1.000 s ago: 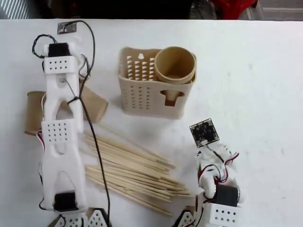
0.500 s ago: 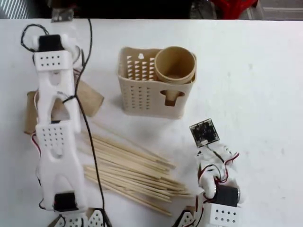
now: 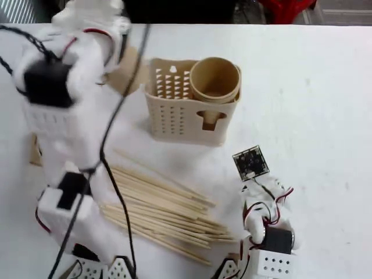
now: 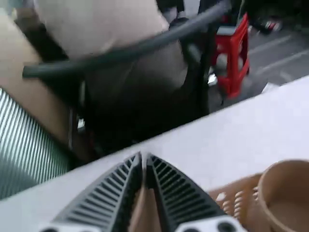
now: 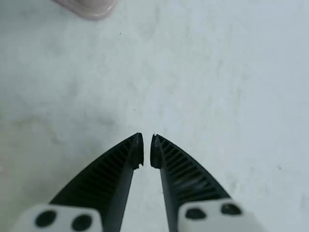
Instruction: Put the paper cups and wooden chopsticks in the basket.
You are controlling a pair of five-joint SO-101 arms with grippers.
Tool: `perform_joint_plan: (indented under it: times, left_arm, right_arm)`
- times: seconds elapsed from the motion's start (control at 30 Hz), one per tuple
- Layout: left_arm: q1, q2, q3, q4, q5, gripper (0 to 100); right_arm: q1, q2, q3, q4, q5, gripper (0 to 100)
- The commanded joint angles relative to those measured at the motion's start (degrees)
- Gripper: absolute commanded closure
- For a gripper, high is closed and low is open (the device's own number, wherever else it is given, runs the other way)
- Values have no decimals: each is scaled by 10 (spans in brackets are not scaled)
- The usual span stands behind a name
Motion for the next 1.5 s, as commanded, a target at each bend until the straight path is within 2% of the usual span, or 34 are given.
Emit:
perform_joint_plan:
  times: [0.0, 0.13, 0.2, 0.37, 0.57, 0.9, 1.07, 1.47]
  left_arm:
    - [76, -36, -4, -89, -7, 979]
    - [118, 1, 1, -174, -20, 979]
    - [140, 26, 2, -195, -58, 979]
    - [196, 69, -3, -197, -136, 979]
    - [239, 106, -1, -200, -152, 979]
    - [239, 153, -3, -197, -156, 979]
    - [244, 158, 4, -185, -183, 979]
    - [269, 156, 109, -228, -196, 978]
  right_arm:
    - [-5, -3, 4, -15, -4, 954]
    - [-5, -3, 4, -15, -4, 954]
    - [-6, -3, 4, -15, -4, 954]
    - [-7, -3, 4, -15, -4, 954]
    - [-7, -3, 4, -15, -4, 954]
    - [-7, -3, 4, -15, -4, 954]
    - [-7, -3, 4, -15, -4, 954]
    - [-7, -3, 4, -15, -4, 954]
